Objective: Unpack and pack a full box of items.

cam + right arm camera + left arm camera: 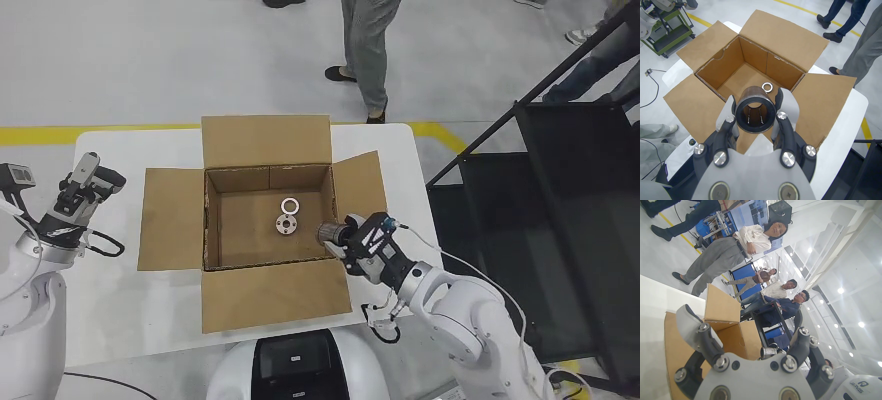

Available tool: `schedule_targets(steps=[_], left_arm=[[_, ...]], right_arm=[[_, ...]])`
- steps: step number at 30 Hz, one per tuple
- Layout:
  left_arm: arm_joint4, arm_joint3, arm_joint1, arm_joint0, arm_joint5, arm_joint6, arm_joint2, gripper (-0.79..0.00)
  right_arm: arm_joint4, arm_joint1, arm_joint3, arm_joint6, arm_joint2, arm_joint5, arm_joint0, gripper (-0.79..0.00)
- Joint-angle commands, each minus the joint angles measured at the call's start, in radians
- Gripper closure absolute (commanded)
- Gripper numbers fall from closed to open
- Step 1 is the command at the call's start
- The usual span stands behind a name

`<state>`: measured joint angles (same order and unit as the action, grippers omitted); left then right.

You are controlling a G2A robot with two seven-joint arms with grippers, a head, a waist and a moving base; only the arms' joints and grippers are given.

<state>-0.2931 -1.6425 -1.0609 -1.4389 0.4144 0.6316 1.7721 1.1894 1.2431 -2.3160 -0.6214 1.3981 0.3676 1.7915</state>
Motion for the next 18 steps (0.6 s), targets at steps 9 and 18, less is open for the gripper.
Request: schedule_targets(steps=[9, 18], left_arm=[[0.000, 0.000, 0.000, 0.000, 0.000, 0.000, 0.000, -0.785], [0.000, 0.000, 0.000, 0.000, 0.000, 0.000, 0.000, -0.785]], right_arm=[[-0.028, -0.023, -0.034, 0.073, 0.165, 0.102, 0.191, 0.000], [-0.089, -0.038, -0.025, 0.137, 0.335, 0.198, 0.351, 0.000]])
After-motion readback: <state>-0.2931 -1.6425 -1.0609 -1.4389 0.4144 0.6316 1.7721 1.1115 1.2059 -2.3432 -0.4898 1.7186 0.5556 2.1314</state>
